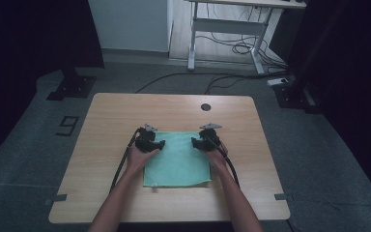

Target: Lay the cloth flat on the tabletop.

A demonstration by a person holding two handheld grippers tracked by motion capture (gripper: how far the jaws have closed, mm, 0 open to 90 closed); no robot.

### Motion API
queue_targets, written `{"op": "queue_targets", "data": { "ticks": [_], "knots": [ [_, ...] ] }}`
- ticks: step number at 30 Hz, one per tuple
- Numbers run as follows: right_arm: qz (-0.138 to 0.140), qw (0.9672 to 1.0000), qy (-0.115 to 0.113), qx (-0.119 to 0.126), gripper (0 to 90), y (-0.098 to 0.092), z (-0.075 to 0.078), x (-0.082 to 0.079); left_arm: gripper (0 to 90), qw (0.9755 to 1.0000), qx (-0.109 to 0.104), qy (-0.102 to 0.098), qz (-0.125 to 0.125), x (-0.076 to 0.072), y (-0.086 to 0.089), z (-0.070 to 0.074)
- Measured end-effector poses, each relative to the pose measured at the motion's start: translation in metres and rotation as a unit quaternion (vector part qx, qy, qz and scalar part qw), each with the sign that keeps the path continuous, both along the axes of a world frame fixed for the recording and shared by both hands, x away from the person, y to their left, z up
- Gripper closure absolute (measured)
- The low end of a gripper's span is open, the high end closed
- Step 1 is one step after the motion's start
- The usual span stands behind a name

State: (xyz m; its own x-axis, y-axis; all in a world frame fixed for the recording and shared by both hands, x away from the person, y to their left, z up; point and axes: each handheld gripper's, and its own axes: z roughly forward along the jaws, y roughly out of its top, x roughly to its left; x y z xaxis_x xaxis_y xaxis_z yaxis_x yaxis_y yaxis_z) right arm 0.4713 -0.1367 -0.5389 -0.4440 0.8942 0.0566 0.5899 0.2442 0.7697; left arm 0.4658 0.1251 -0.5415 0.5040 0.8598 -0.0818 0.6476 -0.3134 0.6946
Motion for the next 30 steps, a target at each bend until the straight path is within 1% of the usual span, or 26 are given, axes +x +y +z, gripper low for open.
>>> {"op": "queue_targets", "data": {
  "ticks": [1, 2, 4, 5, 7, 9, 11, 12, 15, 17, 19, 20, 22, 27, 30],
  "knots": [
    [0.007, 0.9999, -0.004, 0.012, 44.8, 0.001, 0.005, -0.007, 43.5, 1.0, 0.0, 0.002, 0.001, 0.001, 0.0, 0.0],
    [0.018, 0.9997, -0.005, 0.017, 44.4, 0.004, 0.008, -0.014, 43.6, 1.0, -0.002, 0.004, 0.005, 0.001, 0.0, 0.001],
    [0.038, 0.9992, -0.008, 0.011, 44.9, 0.01, 0.012, -0.028, 43.9, 1.0, 0.003, 0.004, 0.006, 0.001, -0.002, 0.001],
    [0.049, 0.9987, -0.005, 0.012, 44.9, 0.013, 0.013, -0.034, 43.8, 0.9999, 0.008, 0.0, 0.006, 0.0, -0.003, 0.001],
    [0.065, 0.9979, 0.004, 0.006, 44.9, 0.018, 0.011, -0.047, 43.4, 0.9998, 0.016, -0.002, 0.009, -0.001, -0.005, 0.001],
    [0.081, 0.9965, 0.015, -0.015, 42.7, 0.023, 0.007, -0.06, 43.3, 0.9997, 0.021, -0.003, 0.01, -0.002, -0.006, 0.0],
    [0.084, 0.9954, 0.017, -0.041, 41.4, 0.023, 0.003, -0.072, 43.4, 0.9998, 0.02, -0.001, 0.01, -0.002, -0.006, 0.001],
    [0.087, 0.995, 0.018, -0.044, 41.4, 0.021, 0.001, -0.078, 43.4, 0.9998, 0.019, 0.0, 0.01, -0.002, -0.005, 0.001],
    [0.09, 0.9948, 0.022, -0.043, 41.5, 0.011, -0.006, -0.099, 43.6, 0.9998, 0.02, 0.001, 0.007, -0.002, -0.005, 0.001],
    [0.09, 0.9953, 0.013, -0.033, 42.6, 0.002, -0.008, -0.113, 43.7, 0.9998, 0.018, 0.002, 0.007, -0.001, -0.004, 0.001],
    [0.087, 0.9957, 0.005, -0.032, 43.8, -0.004, -0.01, -0.125, 43.8, 0.9998, 0.016, 0.002, 0.007, -0.002, -0.004, 0.001],
    [0.08, 0.9964, -0.001, -0.028, 45.7, -0.009, -0.011, -0.134, 43.8, 0.9998, 0.019, 0.001, 0.006, -0.002, -0.004, 0.001],
    [0.077, 0.9967, -0.009, -0.021, 47.1, -0.016, -0.013, -0.145, 43.8, 0.9997, 0.025, -0.002, 0.006, -0.002, -0.005, 0.001],
    [0.076, 0.9968, -0.015, -0.017, 51.1, -0.031, -0.014, -0.164, 43.5, 0.9996, 0.026, -0.001, 0.006, -0.003, -0.006, 0.001],
    [0.08, 0.9965, -0.016, -0.019, 52.5, -0.036, -0.014, -0.17, 43.4, 0.9997, 0.026, 0.0, 0.005, -0.003, -0.005, 0.001]
  ]
}}
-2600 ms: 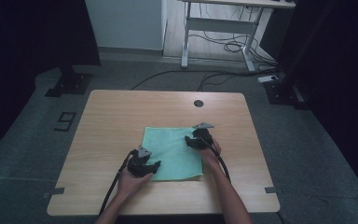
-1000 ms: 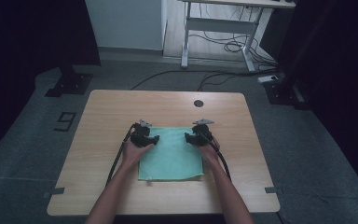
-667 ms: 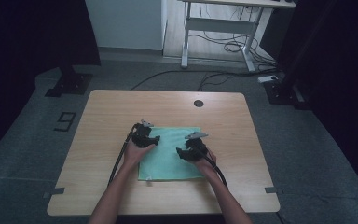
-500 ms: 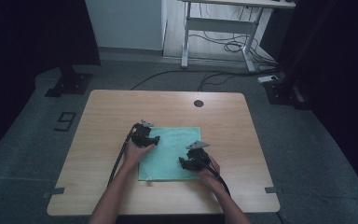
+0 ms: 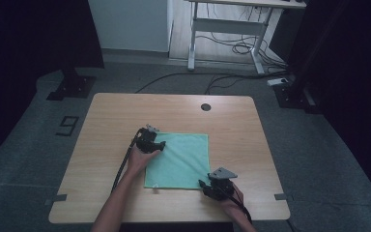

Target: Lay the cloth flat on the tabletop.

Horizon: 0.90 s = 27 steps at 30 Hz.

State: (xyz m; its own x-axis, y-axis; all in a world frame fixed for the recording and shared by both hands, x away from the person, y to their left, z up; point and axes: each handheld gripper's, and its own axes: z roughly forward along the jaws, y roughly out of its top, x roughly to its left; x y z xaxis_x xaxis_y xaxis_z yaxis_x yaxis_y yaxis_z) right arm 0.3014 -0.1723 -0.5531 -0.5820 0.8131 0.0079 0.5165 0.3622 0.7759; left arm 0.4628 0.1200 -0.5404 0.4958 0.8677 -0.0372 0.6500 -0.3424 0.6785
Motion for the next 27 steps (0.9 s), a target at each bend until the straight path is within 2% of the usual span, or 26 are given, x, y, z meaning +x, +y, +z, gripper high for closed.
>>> {"op": "queue_targets", "data": {
  "ticks": [5, 8, 11, 14, 17, 20, 22, 26, 27],
  "knots": [
    [0.004, 1.0, 0.001, 0.007, 49.6, -0.005, 0.001, -0.003, 42.9, 1.0, -0.006, 0.004, 0.001, 0.0, 0.001, 0.0],
    [0.003, 0.9998, -0.007, 0.019, 48.3, -0.001, 0.009, 0.0, 41.1, 1.0, -0.006, 0.005, 0.001, 0.0, 0.0, 0.0],
    [0.017, 0.9993, -0.018, 0.028, 46.6, 0.02, 0.023, 0.008, 40.9, 1.0, 0.001, 0.001, 0.005, -0.001, -0.003, 0.0],
    [0.041, 0.9987, -0.014, 0.025, 44.4, 0.047, 0.028, 0.017, 40.7, 1.0, 0.002, 0.004, 0.005, -0.001, -0.003, 0.001],
    [0.065, 0.9977, 0.0, 0.019, 42.9, 0.077, 0.024, 0.025, 39.4, 1.0, 0.005, 0.002, 0.003, -0.002, -0.004, 0.0],
    [0.085, 0.9962, 0.017, -0.007, 40.3, 0.093, 0.013, 0.03, 38.7, 1.0, 0.004, 0.004, 0.0, -0.002, -0.004, 0.001],
    [0.091, 0.9953, 0.028, -0.019, 38.2, 0.098, 0.007, 0.032, 38.2, 1.0, 0.002, 0.008, 0.0, -0.001, -0.004, 0.001],
    [0.089, 0.9954, 0.022, -0.028, 34.3, 0.093, 0.006, 0.033, 37.7, 1.0, 0.001, 0.01, 0.001, 0.0, -0.005, 0.001],
    [0.087, 0.9956, 0.024, -0.022, 34.5, 0.089, 0.005, 0.034, 37.5, 1.0, 0.003, 0.009, 0.002, 0.001, -0.006, 0.001]
  ]
}}
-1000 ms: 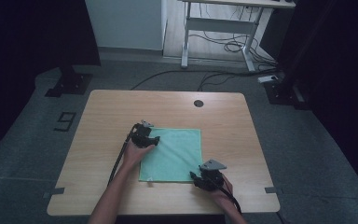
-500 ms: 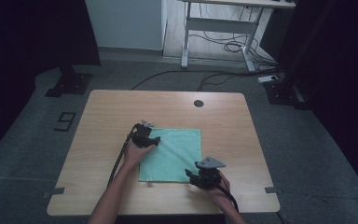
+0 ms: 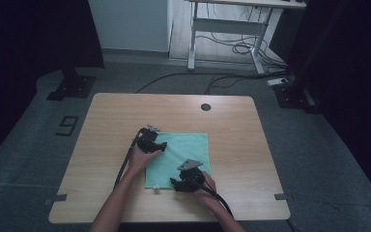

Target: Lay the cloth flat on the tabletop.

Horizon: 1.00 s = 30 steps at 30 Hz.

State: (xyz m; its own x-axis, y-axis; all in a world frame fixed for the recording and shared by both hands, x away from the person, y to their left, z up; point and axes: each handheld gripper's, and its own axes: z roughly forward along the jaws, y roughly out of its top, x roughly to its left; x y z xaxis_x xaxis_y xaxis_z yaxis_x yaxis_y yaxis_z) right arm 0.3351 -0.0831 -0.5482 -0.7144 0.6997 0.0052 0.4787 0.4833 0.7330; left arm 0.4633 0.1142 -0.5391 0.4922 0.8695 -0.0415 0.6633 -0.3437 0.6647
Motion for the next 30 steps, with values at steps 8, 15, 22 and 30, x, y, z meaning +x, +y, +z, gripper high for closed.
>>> {"op": "queue_targets", "data": {
  "ticks": [8, 15, 22, 30],
  "knots": [
    [-0.023, 0.9996, -0.01, 0.011, 36.7, -0.028, -0.003, 0.003, 36.2, 0.9999, 0.012, 0.005, -0.01, 0.006, -0.016, 0.001],
    [-0.022, 0.9997, -0.013, 0.004, 36.0, -0.024, -0.001, -0.001, 38.3, 0.9999, -0.008, 0.01, -0.011, 0.008, -0.011, 0.002],
    [0.009, 0.9993, -0.029, 0.021, 34.4, -0.017, 0.011, -0.01, 37.8, 0.9999, -0.01, -0.003, -0.009, 0.008, -0.001, 0.008],
    [0.016, 0.9972, -0.031, 0.066, 34.0, -0.003, 0.017, -0.012, 36.6, 0.9996, -0.008, -0.027, -0.007, 0.004, 0.014, 0.02]
  ]
}}
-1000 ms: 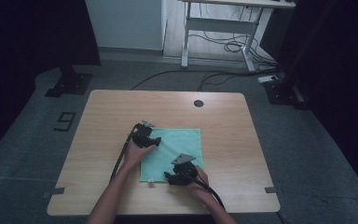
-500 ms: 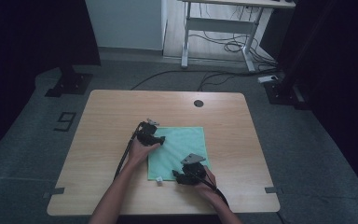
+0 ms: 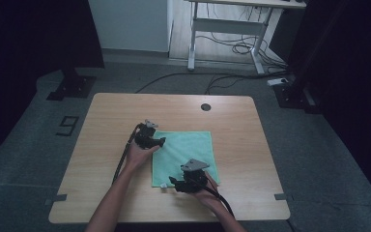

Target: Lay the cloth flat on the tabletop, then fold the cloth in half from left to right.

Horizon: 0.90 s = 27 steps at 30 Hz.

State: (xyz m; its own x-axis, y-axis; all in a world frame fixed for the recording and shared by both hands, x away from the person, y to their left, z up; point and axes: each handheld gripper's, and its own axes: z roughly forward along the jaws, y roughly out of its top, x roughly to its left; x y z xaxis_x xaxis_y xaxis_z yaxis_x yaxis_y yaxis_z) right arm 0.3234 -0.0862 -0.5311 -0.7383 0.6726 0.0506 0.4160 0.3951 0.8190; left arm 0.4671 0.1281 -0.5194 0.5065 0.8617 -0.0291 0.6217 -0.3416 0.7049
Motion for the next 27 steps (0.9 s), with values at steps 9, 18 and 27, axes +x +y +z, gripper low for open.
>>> {"op": "queue_targets", "data": {
  "ticks": [9, 18, 27],
  "knots": [
    [0.029, 0.9995, -0.009, 0.013, 32.3, 0.025, -0.003, -0.002, 38.6, 0.9998, -0.007, -0.006, 0.019, 0.003, 0.015, 0.003],
    [0.046, 0.9988, -0.006, 0.014, 32.0, 0.044, -0.008, -0.005, 42.4, 0.9993, -0.011, -0.009, 0.035, 0.009, 0.024, 0.0],
    [0.052, 0.9985, -0.006, 0.015, 32.6, 0.05, -0.01, -0.005, 43.5, 0.9992, -0.017, -0.007, 0.037, 0.012, 0.03, 0.002]
  ]
}}
